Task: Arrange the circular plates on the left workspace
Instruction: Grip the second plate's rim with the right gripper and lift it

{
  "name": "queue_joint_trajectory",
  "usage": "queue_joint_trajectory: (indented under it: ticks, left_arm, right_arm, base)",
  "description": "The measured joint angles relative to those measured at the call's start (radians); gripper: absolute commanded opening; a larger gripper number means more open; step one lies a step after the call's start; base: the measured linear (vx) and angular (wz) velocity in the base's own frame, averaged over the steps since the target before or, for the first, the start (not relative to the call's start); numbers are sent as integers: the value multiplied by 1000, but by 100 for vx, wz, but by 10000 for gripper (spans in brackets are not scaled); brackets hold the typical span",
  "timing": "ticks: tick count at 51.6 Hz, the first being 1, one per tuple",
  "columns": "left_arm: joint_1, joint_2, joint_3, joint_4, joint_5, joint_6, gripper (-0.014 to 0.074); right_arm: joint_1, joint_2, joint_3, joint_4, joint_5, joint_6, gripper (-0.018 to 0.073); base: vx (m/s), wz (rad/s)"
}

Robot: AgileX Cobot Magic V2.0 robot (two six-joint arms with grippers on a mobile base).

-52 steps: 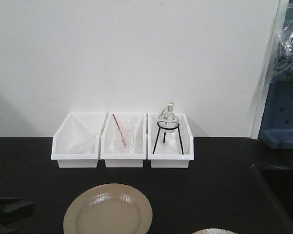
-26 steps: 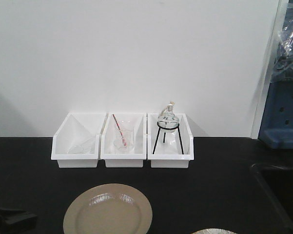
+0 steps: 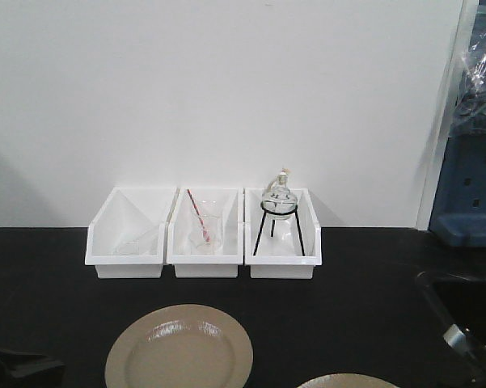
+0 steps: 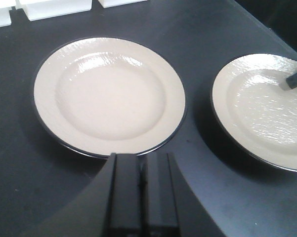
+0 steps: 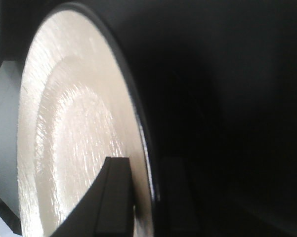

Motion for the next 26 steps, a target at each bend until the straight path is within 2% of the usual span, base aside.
queue_joint_trajectory:
  ticks: [8, 20, 26]
  left_arm:
    - [0, 0, 0, 1, 0, 0, -1]
    - [0, 0, 0, 1, 0, 0, -1]
    - [0, 0, 0, 1, 0, 0, -1]
  right_arm:
    - [0, -49, -5, -18, 8, 11, -10]
    - [0, -156, -105, -87, 72, 120, -8]
    - [-1, -194, -169, -49, 104, 179, -8]
  base:
    - [0, 0]
    - [0, 0]
    - [0, 0]
